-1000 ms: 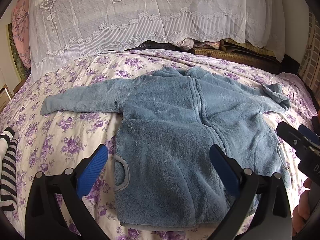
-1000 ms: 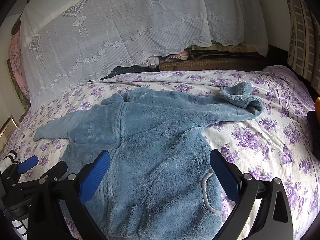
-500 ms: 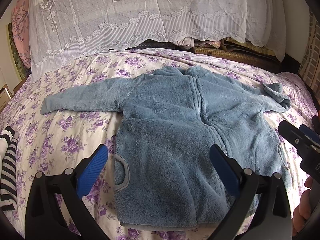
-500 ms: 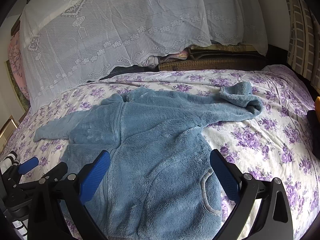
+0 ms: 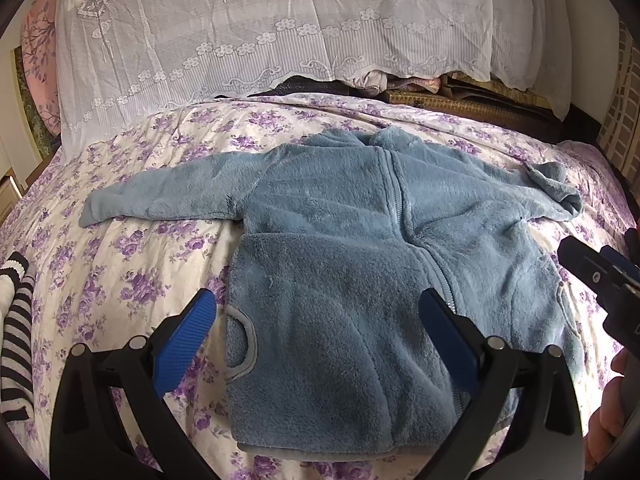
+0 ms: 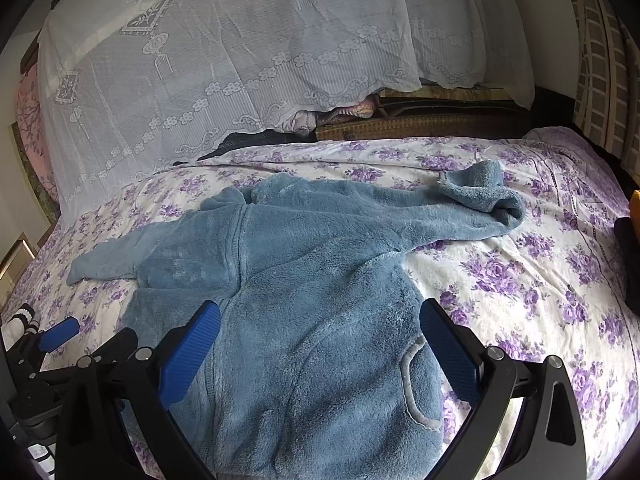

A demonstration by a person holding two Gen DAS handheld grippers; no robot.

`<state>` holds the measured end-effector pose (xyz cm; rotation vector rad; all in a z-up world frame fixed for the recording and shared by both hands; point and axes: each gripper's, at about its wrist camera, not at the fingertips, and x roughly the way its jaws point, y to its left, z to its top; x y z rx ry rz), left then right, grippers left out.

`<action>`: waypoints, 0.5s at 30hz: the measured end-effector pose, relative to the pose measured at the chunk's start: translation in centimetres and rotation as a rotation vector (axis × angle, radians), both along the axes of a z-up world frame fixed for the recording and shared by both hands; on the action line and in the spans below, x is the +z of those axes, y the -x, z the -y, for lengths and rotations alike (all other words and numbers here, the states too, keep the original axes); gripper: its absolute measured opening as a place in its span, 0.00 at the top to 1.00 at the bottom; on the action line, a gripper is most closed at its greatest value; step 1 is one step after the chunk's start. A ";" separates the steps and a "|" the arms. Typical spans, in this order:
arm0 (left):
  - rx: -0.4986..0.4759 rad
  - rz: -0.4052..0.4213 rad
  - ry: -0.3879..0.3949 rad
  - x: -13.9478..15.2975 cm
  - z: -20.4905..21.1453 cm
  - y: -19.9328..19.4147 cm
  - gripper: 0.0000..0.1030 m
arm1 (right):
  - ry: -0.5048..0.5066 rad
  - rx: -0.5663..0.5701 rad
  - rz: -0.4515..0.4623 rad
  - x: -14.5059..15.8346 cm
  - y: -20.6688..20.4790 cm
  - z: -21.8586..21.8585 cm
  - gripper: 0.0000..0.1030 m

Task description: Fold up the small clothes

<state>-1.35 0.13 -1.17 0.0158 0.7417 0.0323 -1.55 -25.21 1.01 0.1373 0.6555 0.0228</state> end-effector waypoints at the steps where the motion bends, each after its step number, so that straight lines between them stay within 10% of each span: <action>1: 0.000 0.000 0.000 0.0 0.0 0.1 0.04 | -0.001 -0.001 0.000 0.0 0.0 0.0 0.03; 15: 0.001 -0.011 -0.001 -0.3 0.3 -0.2 0.04 | -0.006 -0.001 -0.003 -0.1 0.0 0.2 0.03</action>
